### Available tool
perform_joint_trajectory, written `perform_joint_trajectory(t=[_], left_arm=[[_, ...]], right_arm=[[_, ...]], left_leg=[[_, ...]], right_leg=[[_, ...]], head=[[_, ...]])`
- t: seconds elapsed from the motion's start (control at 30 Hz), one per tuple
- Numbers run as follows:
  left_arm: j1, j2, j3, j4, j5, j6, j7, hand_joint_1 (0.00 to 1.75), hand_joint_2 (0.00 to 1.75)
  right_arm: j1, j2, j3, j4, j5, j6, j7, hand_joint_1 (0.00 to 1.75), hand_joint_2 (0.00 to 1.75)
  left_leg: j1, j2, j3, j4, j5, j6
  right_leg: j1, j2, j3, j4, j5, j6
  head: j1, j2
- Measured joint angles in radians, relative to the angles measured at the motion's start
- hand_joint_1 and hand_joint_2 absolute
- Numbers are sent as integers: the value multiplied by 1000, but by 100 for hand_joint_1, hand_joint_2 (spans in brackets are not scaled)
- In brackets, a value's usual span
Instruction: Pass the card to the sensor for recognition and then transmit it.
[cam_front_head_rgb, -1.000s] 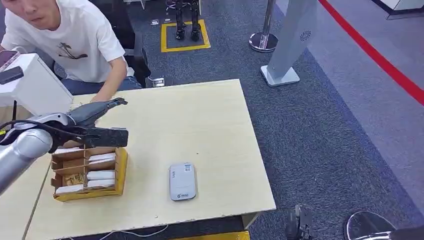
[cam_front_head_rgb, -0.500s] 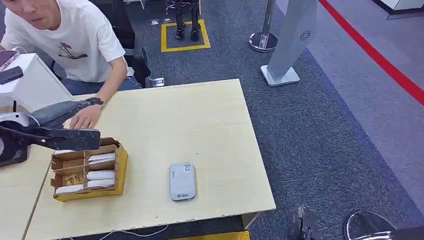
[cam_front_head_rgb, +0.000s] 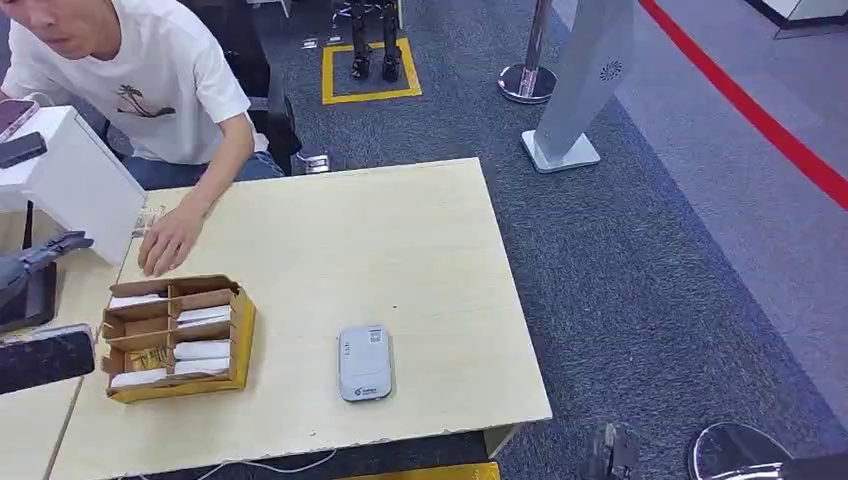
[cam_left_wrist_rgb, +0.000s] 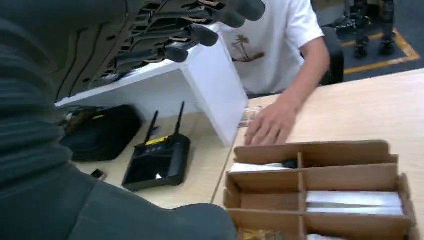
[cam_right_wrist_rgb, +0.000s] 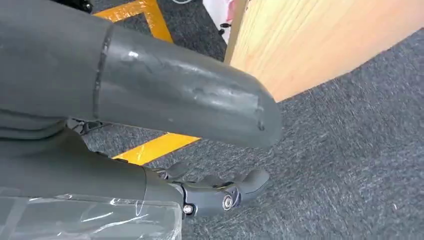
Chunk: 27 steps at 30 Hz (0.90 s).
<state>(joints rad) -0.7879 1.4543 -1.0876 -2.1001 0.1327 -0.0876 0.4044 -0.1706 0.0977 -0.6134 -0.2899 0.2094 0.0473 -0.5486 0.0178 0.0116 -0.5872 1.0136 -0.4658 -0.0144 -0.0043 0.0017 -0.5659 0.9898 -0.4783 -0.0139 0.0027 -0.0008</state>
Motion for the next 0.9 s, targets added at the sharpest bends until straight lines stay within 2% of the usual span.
perform_joint_trajectory(t=[0.1, 0.23, 0.33, 0.43, 0.6, 0.67, 0.8, 0.9], left_arm=[[52, 73, -36, -73, -33, 118, 12, 0, 175], [114, 153, -100, -156, -80, 235, 40, 0, 175], [139, 188, -154, -204, -116, 305, 60, 0, 175], [160, 199, -202, -231, -141, 350, 74, 0, 175], [182, 197, -259, -246, -174, 408, 85, 0, 175], [200, 181, -285, -245, -186, 435, 84, 0, 175], [242, 97, -294, -186, -193, 458, 43, 0, 175], [328, 23, -253, -124, -199, 436, 12, 0, 175]], right_arm=[[7, 0, -6, 0, -9, -1, -7, 0, 0], [15, -2, -21, 0, -12, -2, -16, 0, 0], [19, -5, -29, 0, -13, -2, -16, 0, 0], [21, -6, -32, 0, -13, -2, -16, 0, 0], [22, -7, -38, 0, -12, -2, -18, 0, 0], [22, -7, -45, 0, -9, -2, -17, 0, 0], [21, -7, -45, 0, 7, -1, -14, 0, 0], [21, -7, -45, 0, 13, -2, -13, 0, 0]], left_leg=[[0, 0, 0, 0, 0, 0], [0, 0, 0, 0, 0, 0], [0, -1, 0, 0, 0, 0], [0, -1, 0, 0, 0, 0], [0, -1, 1, 0, 0, 0], [0, -1, 1, 0, 0, 0], [0, -2, 1, 0, 0, 0], [0, -1, 1, 0, 0, 0]], right_leg=[[0, 0, 0, 0, 0, 0], [0, 0, 0, 0, 0, 0], [0, -1, 0, 0, 0, 0], [0, -1, 0, 0, 0, 0], [0, -1, 0, 0, 0, 0], [0, -1, 0, -1, 0, 0], [0, -2, 1, -1, 0, 0], [0, -1, 1, -1, 0, -1]], head=[[0, 0], [0, 0], [0, 0], [0, 0], [0, 0], [0, 0], [0, 0], [0, 0]])
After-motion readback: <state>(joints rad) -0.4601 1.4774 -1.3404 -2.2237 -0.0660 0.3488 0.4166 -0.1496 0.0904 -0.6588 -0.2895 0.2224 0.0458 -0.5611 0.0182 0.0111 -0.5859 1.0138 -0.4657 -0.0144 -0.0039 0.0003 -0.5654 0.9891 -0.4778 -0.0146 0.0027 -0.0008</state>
